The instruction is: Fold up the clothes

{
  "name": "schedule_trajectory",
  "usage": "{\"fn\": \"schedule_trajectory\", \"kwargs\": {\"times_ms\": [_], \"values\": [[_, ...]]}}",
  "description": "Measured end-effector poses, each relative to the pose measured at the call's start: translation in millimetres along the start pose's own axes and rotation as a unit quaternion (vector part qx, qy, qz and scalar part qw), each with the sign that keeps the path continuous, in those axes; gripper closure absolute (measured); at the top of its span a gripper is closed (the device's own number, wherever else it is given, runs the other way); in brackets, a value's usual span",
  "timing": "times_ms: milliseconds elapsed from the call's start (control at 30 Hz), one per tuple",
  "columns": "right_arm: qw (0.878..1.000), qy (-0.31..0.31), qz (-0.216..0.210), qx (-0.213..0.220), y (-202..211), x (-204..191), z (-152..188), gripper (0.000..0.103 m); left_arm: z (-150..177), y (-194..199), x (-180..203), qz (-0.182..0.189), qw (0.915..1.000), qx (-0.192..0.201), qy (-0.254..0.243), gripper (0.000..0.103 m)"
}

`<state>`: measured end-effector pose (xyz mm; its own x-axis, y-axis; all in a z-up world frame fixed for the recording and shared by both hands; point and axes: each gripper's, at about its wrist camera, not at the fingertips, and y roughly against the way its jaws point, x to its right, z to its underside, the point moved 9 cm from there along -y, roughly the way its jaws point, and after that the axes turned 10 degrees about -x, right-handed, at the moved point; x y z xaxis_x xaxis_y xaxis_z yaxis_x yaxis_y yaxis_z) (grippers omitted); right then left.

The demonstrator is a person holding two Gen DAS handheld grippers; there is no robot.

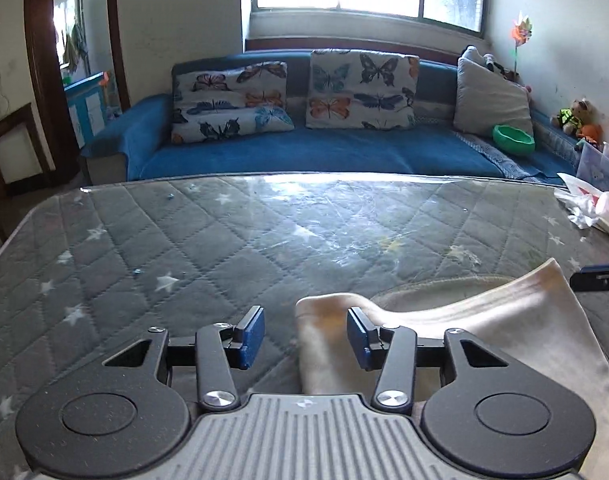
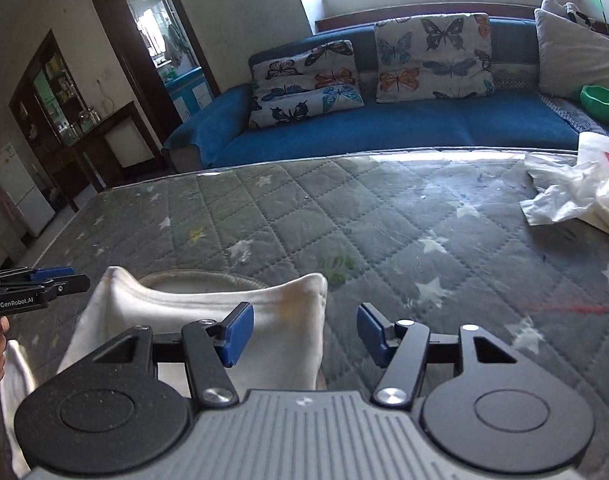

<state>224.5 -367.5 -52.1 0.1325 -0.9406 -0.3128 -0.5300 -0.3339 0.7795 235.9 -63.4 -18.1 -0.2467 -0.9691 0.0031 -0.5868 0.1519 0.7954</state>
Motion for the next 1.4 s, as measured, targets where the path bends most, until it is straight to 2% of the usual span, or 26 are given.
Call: {"fn": "schedule_trajectory", "kwargs": {"times_ms": [100,133,200,233,267,300,333,367,500,633,700,833,967,1067,1133,1233,1267,1300,1367,1400], "values": [[1.0,-0.002,-0.003,-0.008,-9,3,1,0.049,-2,-13,1,0.003,0.9999,-0.011,0.008,0.045],[1.0,-0.003,-0.008,-0.007,-10,3,1,0.056,-3,-16,1,0.007,0.9998,-0.014,0.012,0.045],[1.0,-0.004,-0.02,-0.004,-11,2,1,0.063,-3,-19,0,0.014,0.9996,-0.015,0.019,0.047],[1.0,-0.005,-0.027,-0.004,-12,2,1,0.073,-4,-20,1,0.02,0.9996,-0.013,0.017,0.047],[0.999,-0.008,-0.036,-0.006,-12,2,2,0.082,-4,-21,1,0.025,0.9995,-0.011,0.016,0.055],[0.999,-0.011,-0.043,-0.008,-12,2,2,0.087,-4,-22,2,0.031,0.9994,-0.009,0.014,0.073],[0.999,-0.012,-0.046,-0.006,-11,1,1,0.095,-4,-23,3,0.034,0.9993,-0.011,0.013,0.082],[0.999,-0.011,-0.046,-0.004,-10,0,1,0.096,-3,-23,4,0.038,0.9992,-0.012,0.011,0.092],[0.996,-0.002,-0.08,0.024,12,-11,2,0.099,-4,-10,7,0.057,0.9982,0.016,0.003,0.1],[0.992,0.047,-0.108,0.04,41,-32,11,0.099,0,19,8,0.064,0.9956,0.061,-0.032,0.1],[0.988,0.09,-0.117,0.038,56,-52,21,0.099,1,24,6,0.047,0.9954,0.069,-0.047,0.1],[0.974,0.182,-0.131,0.023,76,-93,52,0.099,2,20,-5,0.028,0.9972,0.058,-0.038,0.098],[0.947,0.291,-0.133,-0.034,75,-141,111,0.099,1,17,-6,0.028,0.9979,0.052,-0.029,0.095],[0.931,0.342,-0.115,-0.062,69,-157,142,0.099,0,16,-2,0.029,0.9977,0.053,-0.031,0.074],[0.93,0.35,-0.098,-0.056,67,-158,144,0.099,-1,13,-3,0.026,0.9979,0.051,-0.032,0.073],[0.944,0.322,-0.063,-0.024,67,-149,123,0.091,-5,6,-3,0.026,0.9985,0.042,-0.026,0.061],[0.947,0.317,-0.051,-0.015,67,-146,117,0.084,-7,2,-2,0.024,0.9986,0.038,-0.026,0.052],[0.948,0.315,-0.044,-0.011,66,-145,113,0.073,-8,-2,-1,0.022,0.9988,0.034,-0.026,0.049],[0.946,0.323,-0.027,-0.006,60,-143,105,0.063,-10,-9,-2,0.023,0.9993,0.024,-0.019,0.048],[0.945,0.326,-0.022,-0.006,58,-143,103,0.064,-11,-13,-3,0.024,0.9994,0.019,-0.016,0.048]]}}
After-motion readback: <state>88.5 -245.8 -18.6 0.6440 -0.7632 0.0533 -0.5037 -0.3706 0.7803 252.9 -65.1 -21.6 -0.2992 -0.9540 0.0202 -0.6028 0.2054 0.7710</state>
